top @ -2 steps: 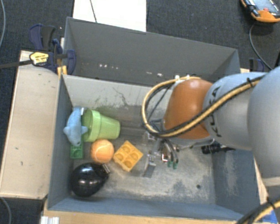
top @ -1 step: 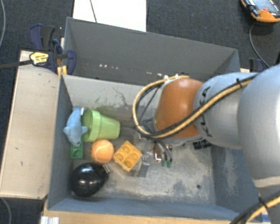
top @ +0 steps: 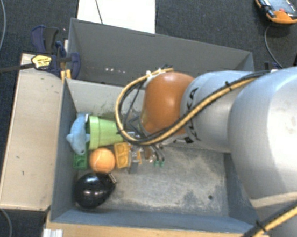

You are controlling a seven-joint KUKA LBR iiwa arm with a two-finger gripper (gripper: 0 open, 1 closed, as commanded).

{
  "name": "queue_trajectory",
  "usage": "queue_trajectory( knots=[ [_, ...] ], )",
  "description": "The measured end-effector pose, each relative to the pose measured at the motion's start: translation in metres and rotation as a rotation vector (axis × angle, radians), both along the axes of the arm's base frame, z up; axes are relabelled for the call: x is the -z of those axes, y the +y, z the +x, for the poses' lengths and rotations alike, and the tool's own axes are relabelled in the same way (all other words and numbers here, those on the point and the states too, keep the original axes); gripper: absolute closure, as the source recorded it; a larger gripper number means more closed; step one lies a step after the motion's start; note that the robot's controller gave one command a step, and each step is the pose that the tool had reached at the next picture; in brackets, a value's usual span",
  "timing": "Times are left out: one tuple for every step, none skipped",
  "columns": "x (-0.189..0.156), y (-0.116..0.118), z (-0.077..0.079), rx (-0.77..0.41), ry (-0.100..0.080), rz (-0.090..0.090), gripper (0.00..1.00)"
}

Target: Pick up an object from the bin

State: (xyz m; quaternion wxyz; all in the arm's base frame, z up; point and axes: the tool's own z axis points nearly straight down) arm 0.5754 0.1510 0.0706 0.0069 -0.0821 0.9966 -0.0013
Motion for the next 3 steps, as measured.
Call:
queue_trajectory(
  knots=[
    [0.0,-0.0001,0.0,-0.002,0.0,0.0,1.0],
    [0.0,-0.0001,0.0,-0.004,0.0,0.0,1.0],
    [0.0,-0.0001,0.0,-0.006,0.0,-0.001,1.0]
  ],
)
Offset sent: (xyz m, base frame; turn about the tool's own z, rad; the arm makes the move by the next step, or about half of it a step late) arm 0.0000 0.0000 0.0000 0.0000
